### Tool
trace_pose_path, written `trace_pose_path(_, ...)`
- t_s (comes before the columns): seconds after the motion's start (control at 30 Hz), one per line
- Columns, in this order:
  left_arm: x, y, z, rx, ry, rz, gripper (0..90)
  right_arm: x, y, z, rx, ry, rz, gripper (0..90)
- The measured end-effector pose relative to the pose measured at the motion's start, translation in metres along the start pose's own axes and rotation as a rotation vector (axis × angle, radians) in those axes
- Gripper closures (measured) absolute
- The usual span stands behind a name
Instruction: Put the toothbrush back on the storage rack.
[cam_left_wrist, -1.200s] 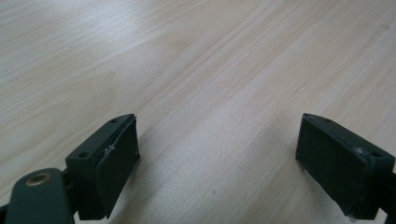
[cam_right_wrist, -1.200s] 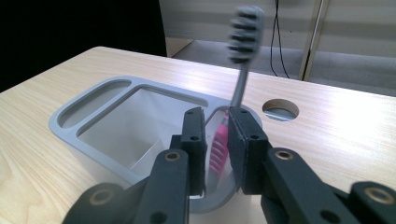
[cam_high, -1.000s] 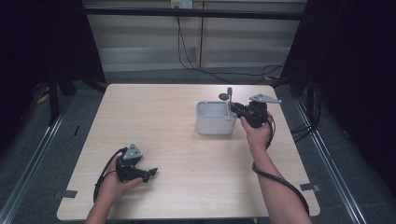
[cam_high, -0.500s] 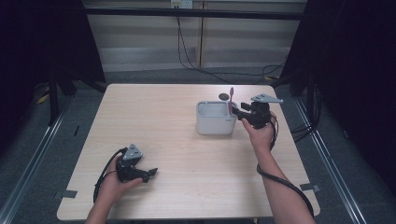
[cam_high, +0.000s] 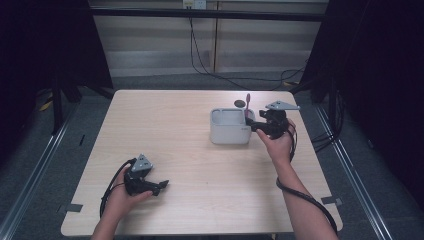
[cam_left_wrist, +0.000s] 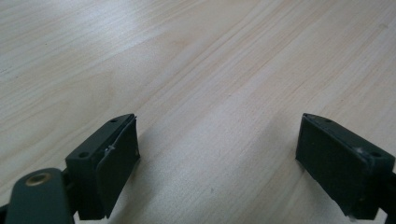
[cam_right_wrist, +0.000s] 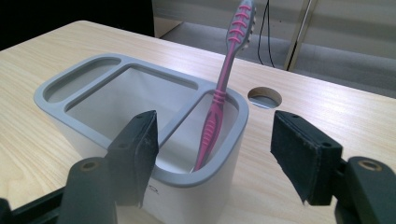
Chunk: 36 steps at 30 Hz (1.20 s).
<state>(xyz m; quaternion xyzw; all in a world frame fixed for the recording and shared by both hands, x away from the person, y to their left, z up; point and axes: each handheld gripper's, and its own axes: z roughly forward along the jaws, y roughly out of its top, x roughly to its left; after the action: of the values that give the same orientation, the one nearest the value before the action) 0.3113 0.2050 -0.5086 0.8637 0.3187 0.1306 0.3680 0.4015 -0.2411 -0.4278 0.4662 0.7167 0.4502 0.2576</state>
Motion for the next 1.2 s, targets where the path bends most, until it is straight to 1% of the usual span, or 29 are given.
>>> trace_pose_path(0.3,0.0,-0.001,-0.001,-0.002,-0.006,0.0,12.8,0.0,0.002,-0.002,0.012,0.019,-0.011,28.9)
trace_pose_path(0.53,-0.001,-0.001,-0.001,-0.001,-0.006,0.002,12.8,-0.001,-0.001,-0.007,0.026,0.029,-0.008,28.1)
trace_pose_path(0.7,-0.001,-0.001,-0.001,0.0,-0.005,0.001,12.8,-0.001,-0.002,-0.011,0.028,0.034,-0.013,28.0)
trace_pose_path(0.77,-0.001,-0.001,-0.001,-0.001,-0.006,0.002,12.8,0.0,-0.001,-0.013,0.027,0.034,-0.008,27.8)
trace_pose_path(0.93,-0.001,-0.001,-0.001,-0.001,-0.006,0.003,12.9,0.001,-0.001,-0.016,0.029,0.037,-0.017,27.1)
trace_pose_path(1.07,-0.001,-0.002,-0.001,0.0,-0.006,0.0,12.8,0.002,-0.001,-0.018,0.044,0.049,-0.028,24.4)
trace_pose_path(1.2,-0.001,-0.002,-0.002,0.001,-0.004,0.0,12.9,0.004,-0.002,-0.021,0.053,0.048,-0.04,23.5)
